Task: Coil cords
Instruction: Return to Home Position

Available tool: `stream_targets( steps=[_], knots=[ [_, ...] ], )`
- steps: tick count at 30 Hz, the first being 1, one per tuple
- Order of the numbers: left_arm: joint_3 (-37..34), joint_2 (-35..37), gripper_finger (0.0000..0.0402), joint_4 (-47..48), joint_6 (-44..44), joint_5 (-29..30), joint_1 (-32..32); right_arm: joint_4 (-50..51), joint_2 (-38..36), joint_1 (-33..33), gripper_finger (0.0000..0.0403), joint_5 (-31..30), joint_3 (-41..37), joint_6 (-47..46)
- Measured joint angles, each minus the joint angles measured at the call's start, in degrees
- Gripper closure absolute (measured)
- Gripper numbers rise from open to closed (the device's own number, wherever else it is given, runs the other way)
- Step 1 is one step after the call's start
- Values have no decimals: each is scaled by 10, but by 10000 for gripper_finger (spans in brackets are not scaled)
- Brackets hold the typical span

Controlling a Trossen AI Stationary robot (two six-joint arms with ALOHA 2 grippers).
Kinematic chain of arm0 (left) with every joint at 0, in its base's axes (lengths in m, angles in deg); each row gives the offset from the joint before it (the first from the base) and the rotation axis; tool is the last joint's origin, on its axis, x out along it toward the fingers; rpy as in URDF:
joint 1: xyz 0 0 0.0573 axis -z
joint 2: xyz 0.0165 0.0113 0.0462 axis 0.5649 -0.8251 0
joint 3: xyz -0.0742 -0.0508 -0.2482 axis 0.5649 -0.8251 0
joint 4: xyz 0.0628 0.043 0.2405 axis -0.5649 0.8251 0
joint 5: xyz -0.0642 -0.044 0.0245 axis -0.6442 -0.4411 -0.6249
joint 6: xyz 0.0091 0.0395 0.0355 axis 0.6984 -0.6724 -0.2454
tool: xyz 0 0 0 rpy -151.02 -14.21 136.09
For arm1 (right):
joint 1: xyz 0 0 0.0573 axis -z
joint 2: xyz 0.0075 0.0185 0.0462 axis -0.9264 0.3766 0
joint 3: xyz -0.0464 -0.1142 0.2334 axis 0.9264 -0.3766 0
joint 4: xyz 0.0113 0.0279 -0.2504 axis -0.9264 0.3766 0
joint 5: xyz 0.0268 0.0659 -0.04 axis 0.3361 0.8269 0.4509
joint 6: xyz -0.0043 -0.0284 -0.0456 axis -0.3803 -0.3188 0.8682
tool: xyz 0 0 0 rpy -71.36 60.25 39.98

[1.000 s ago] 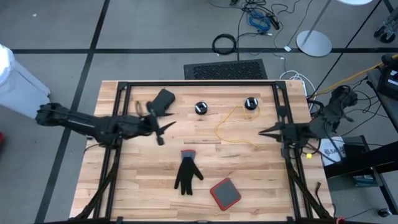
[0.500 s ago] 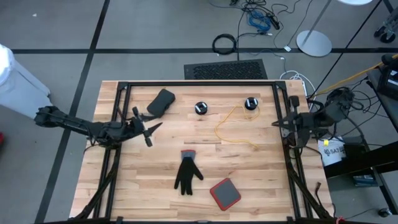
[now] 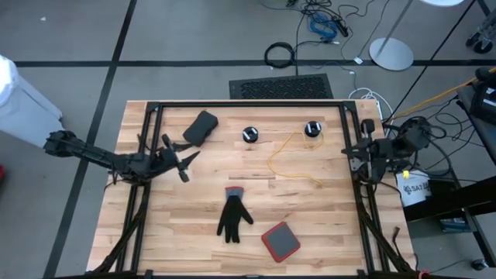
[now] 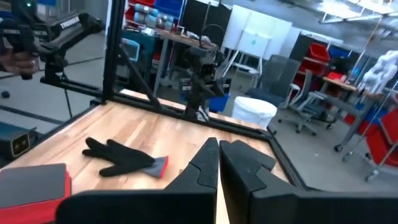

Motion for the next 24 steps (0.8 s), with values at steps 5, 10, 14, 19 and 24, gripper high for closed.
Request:
stream_targets(
  steps=[5,10,14,19,24],
  knots=[
    [0,8,240,-33,-44,9,-1,15,-5,1,401,-31,6,-1],
    [0,12,240,-15,-34,4,3,10,-4,1,401,-52,7,-36],
    [0,12,240,-10,-31,6,18,-64,12,1,401,-52,-15,-27],
    [0,12,240,-10,-50,31,31,-102,60,1,402,-126,-54,3],
    [0,17,240,-10,-62,30,36,-156,92,-2,403,-161,-58,48]
  ],
)
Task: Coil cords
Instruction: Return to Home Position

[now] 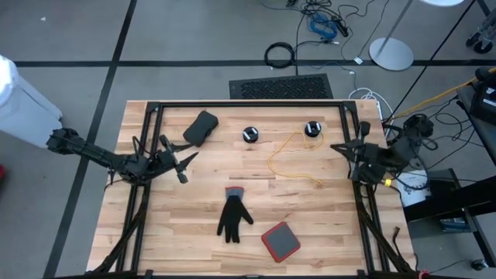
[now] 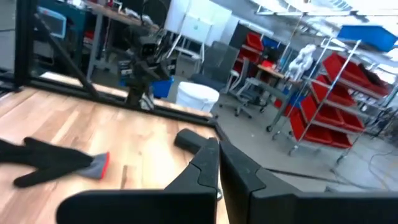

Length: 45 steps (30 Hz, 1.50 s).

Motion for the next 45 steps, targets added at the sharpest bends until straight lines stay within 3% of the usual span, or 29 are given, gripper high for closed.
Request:
stream_targets(
  steps=[5,9,14,18,27,33,38,45],
  knots=[
    [0,3,240,1,0,-32,2,-9,-14,-8,403,76,12,23],
    [0,3,240,18,17,-45,2,26,-33,-19,403,206,38,-30],
    [0,3,240,15,33,-55,10,61,-39,-22,403,329,46,-112],
    [0,13,240,-1,28,-55,23,58,-29,-22,403,388,46,-112],
    [0,35,240,15,17,-130,21,-37,-7,-22,403,392,16,-32],
    [-41,39,240,-19,30,-130,9,-121,-9,-21,403,333,-48,38],
    [-54,40,240,9,67,-125,-10,-169,-35,-10,403,327,-108,55],
    [-54,41,240,-19,46,-129,-33,-227,-97,31,403,305,-192,57]
  ],
)
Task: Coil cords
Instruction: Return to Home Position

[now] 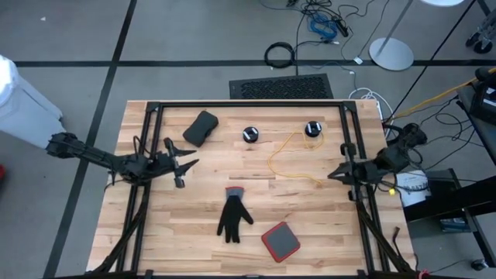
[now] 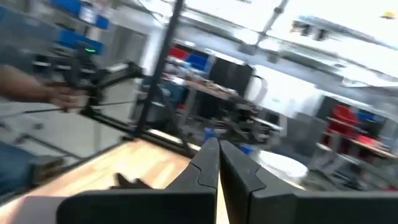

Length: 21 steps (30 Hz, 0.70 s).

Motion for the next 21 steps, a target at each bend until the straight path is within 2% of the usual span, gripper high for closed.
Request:
stream_targets(
  steps=[3,8,16,21],
  knots=[
    [0,0,240,9,2,-2,-10,-7,1,22,403,-35,-15,-1],
    [0,0,240,9,0,-7,-31,-6,0,64,403,-53,-27,-1],
    [0,0,240,7,-4,-36,-93,4,0,151,403,-110,-28,14],
    [0,0,240,9,-3,-67,-138,8,0,218,403,-110,-28,9]
  ],
)
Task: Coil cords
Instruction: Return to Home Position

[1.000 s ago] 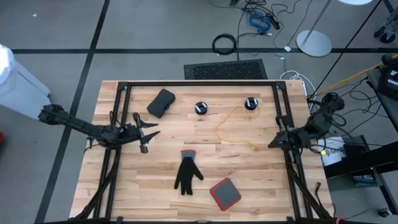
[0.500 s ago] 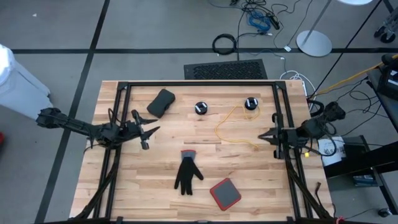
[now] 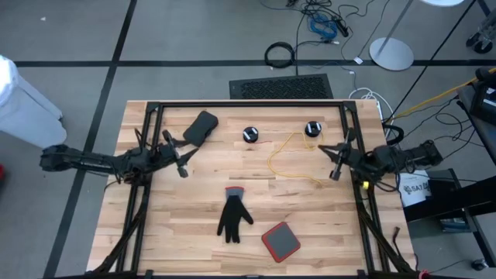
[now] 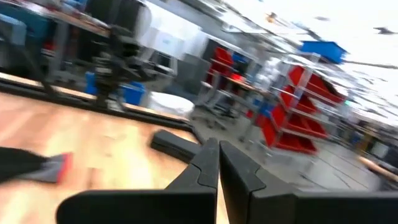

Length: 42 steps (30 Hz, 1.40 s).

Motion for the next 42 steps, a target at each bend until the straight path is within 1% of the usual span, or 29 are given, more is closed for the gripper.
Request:
stream_targets(
  steps=[3,10,11,14,18,23,27,29,30,34,37,42],
  knots=[
    [0,0,240,0,0,-14,-28,0,0,40,403,-28,0,-7],
    [0,0,240,0,2,-52,-89,14,0,121,403,-22,0,-25],
    [0,0,240,0,4,-65,-98,20,0,132,403,-12,0,-28],
    [0,0,240,0,14,-105,-125,51,0,170,403,50,0,-54],
    [0,0,240,6,27,-144,-160,111,0,232,403,97,0,-95],
    [0,0,240,19,35,-185,-188,100,0,299,403,232,0,-130],
    [0,0,240,20,35,-210,-199,61,0,325,403,357,0,-146],
    [0,0,240,18,35,-227,-202,58,0,333,403,414,0,-151],
    [0,0,240,13,37,-237,-203,64,0,335,403,423,0,-153],
    [0,0,240,4,48,-275,-210,65,0,342,403,425,-22,-166],
    [0,0,240,30,49,-280,-215,65,0,342,403,425,-43,-176],
    [0,0,240,45,49,-279,-218,62,8,342,403,424,-45,-182]
  ],
)
